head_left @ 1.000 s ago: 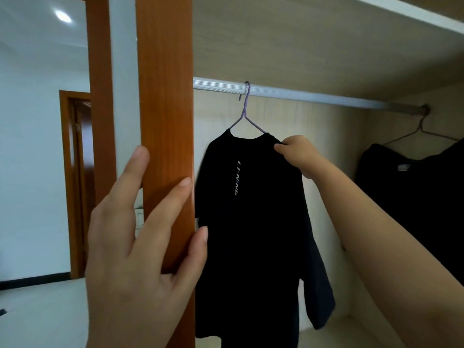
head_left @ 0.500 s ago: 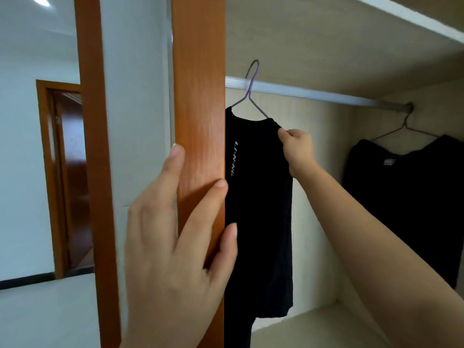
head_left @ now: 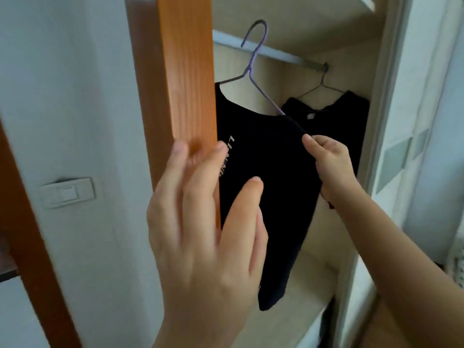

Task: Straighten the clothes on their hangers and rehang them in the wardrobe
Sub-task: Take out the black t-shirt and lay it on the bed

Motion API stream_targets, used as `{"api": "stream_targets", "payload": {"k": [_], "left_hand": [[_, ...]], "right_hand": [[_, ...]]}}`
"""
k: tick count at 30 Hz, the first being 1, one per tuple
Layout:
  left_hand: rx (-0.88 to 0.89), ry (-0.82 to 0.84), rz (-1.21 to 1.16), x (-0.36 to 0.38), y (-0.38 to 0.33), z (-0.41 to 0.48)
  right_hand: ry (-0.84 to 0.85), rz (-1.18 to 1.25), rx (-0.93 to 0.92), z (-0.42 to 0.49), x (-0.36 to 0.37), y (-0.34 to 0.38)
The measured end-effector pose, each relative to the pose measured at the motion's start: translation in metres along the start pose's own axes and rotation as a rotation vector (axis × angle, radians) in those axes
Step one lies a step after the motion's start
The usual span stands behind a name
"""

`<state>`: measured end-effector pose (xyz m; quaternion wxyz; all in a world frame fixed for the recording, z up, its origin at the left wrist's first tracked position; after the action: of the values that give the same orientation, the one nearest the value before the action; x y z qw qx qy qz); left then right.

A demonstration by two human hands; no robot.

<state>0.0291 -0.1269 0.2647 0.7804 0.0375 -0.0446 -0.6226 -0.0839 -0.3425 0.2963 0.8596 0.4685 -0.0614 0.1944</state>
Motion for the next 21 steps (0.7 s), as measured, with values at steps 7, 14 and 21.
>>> {"api": "stream_targets", "payload": {"k": [7, 14, 21], "left_hand": [[-0.044, 0.207, -0.523, 0.014, -0.049, -0.039], [-0.231, 0.586, -0.708, 0.059, -0.095, -0.103], [-0.118, 0.947, -0.752, 0.084, -0.126, -0.16]], "right_hand": [[-0.129, -0.21, 0.157, -0.104, -0.125, 0.039], [-0.214, -0.365, 0.284, -0.206, -0.218, 0.075], [-0.228, -0.414, 0.444, -0.3, -0.265, 0.081]]}}
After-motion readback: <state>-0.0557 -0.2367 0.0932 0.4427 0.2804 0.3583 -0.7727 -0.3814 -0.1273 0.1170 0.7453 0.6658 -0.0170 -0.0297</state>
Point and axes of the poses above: each hand's wrist, its own z-axis towards the middle knuckle, its own x-axis out of the palm, y = z × x, the point moved 3 cm from there along z, towards the middle knuckle, and after that the axes turned 14 degrees about z, right-handed, at the moved point
